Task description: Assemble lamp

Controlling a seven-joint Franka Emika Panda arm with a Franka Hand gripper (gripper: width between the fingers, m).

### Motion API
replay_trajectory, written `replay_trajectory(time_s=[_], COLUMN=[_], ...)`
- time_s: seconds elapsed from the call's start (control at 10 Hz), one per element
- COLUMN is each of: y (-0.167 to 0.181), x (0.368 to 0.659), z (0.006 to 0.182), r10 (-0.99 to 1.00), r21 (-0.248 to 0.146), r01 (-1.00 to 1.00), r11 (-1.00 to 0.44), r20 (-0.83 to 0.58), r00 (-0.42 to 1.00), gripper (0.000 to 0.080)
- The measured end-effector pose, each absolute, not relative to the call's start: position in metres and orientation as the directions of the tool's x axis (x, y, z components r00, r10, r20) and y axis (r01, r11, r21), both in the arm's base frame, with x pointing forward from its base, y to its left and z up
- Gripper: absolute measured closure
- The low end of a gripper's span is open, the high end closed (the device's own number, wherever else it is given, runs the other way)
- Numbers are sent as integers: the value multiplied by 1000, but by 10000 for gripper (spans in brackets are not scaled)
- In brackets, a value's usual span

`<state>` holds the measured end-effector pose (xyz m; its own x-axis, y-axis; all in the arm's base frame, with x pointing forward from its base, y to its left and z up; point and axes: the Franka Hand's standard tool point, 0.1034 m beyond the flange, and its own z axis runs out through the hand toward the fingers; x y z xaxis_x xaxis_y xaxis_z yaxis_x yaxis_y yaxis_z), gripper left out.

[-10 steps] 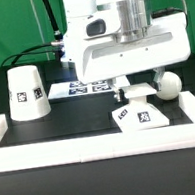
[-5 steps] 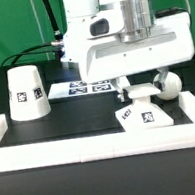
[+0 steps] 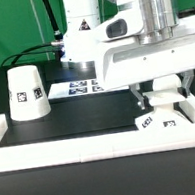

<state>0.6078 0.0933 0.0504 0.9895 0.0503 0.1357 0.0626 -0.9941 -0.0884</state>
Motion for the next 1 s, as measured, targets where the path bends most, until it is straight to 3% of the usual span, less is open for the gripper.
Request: replay_trajectory(time_s=[0.6,0.7,1.0], y=[99,99,98], x=[612,612,600], z=[50,50,52], r10=[40,41,56], r21=[-92,-92,-87], r01=[53,54,68], r11=[-994,-994,-994], r20=[137,137,129], r00=[990,990,990], gripper=[263,123,104])
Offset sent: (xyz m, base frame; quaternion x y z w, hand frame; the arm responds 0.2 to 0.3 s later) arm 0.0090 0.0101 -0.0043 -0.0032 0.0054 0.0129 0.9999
